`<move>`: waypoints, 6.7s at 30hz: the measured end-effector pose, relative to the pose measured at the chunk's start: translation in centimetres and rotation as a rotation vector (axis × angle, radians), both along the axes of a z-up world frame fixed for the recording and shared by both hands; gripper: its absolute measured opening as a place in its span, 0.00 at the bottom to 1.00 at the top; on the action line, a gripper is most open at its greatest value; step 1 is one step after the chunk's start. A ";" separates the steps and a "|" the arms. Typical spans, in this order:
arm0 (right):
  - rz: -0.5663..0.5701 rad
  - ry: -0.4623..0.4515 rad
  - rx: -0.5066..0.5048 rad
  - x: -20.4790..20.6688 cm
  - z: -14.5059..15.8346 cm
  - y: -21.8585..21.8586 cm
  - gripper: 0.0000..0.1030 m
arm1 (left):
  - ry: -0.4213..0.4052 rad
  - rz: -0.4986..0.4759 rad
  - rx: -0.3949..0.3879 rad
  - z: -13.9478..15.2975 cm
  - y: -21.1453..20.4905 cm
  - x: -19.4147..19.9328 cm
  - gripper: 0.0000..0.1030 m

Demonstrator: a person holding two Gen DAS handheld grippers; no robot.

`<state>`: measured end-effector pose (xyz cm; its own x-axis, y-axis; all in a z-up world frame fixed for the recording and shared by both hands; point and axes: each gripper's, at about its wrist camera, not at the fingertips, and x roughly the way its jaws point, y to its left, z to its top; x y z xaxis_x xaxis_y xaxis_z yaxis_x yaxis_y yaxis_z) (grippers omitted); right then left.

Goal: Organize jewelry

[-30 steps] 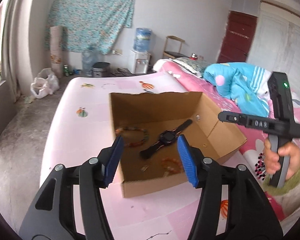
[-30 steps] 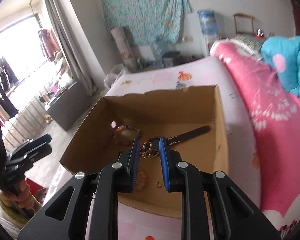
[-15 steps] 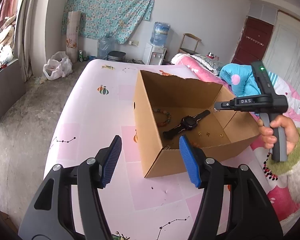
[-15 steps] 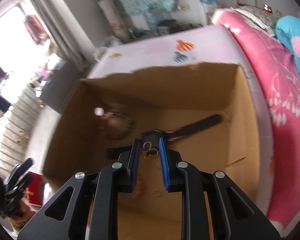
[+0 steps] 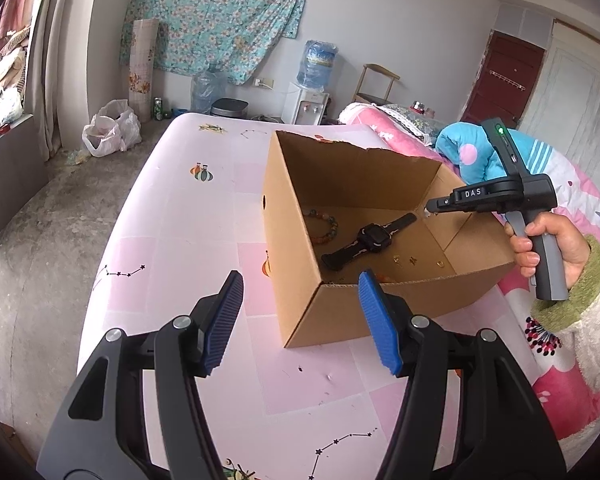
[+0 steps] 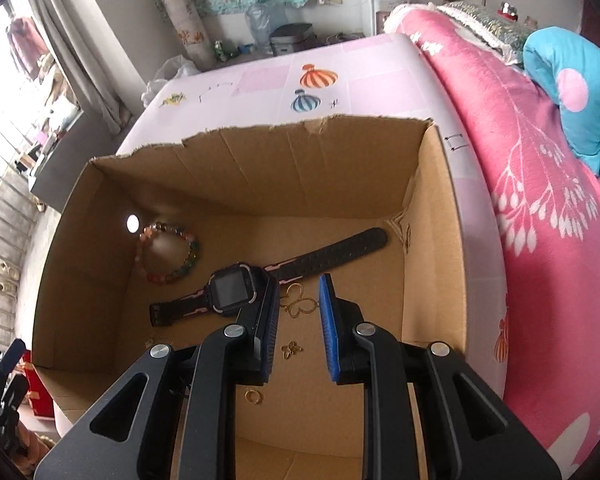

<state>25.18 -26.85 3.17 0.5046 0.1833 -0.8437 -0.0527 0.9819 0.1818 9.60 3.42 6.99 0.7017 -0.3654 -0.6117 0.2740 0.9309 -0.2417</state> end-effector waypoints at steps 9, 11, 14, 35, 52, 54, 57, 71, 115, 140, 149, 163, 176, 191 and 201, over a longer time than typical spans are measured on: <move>-0.032 -0.071 -0.001 -0.8 0.7 -0.2 0.20 | -0.014 -0.016 0.009 0.1 -0.7 -0.8 0.56; -0.036 -0.107 0.010 -1.6 1.3 -0.4 0.20 | -0.014 -0.015 0.007 0.1 -0.8 -1.0 0.56; -0.043 -0.161 0.056 -2.8 2.5 -1.1 0.30 | -0.017 -0.011 -0.002 0.2 -0.7 -1.0 0.57; -0.119 -0.102 0.502 -9.9 -1.9 -9.6 0.59 | 0.187 -0.064 -0.307 -3.1 -1.8 4.7 0.74; -0.102 -0.086 0.514 -14.3 -0.6 -8.5 0.59 | 0.171 0.003 -0.332 -1.1 0.0 -2.0 0.74; -0.102 -0.083 0.519 -15.3 -0.7 -8.2 0.59 | 0.174 0.008 -0.345 -1.1 0.4 -3.3 0.74; -0.109 -0.082 0.520 -16.6 -0.8 -7.9 0.59 | 0.181 0.016 -0.353 -1.2 0.8 -4.9 0.74; -0.218 -0.280 0.255 -23.4 0.0 -7.3 0.62 | -0.026 0.091 -0.007 0.6 -2.0 -10.6 0.82; -0.070 -0.177 -0.111 -27.2 -0.8 5.3 0.93 | 0.242 0.296 0.256 -2.3 -6.4 -12.8 0.92; -0.069 -0.168 -0.116 -27.0 -0.7 5.5 0.93 | 0.270 0.305 0.252 -2.8 -6.2 -12.3 0.92; -0.069 -0.166 -0.112 -26.9 -0.7 5.5 0.93 | 0.274 0.304 0.249 -2.9 -6.3 -12.3 0.92; -0.054 -0.154 -0.110 -26.6 -1.0 5.6 0.93 | 0.282 0.295 0.255 -3.0 -6.5 -12.0 0.92; -0.054 -0.149 -0.105 -26.3 -1.1 5.5 0.93 | 0.286 0.293 0.257 -3.0 -6.5 -11.9 0.92; -0.054 -0.149 -0.100 -26.4 -1.2 5.3 0.93 | 0.290 0.291 0.264 -3.1 -6.5 -12.1 0.92; -0.057 -0.149 -0.094 -26.4 -1.1 5.1 0.93 | 0.291 0.290 0.266 -3.1 -6.6 -12.1 0.92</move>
<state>-1.26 -21.77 2.03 0.6324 0.0750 -0.7710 -0.0164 0.9964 0.0835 -2.46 -3.20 3.85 0.5377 0.0159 -0.8430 -0.0497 0.9987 -0.0129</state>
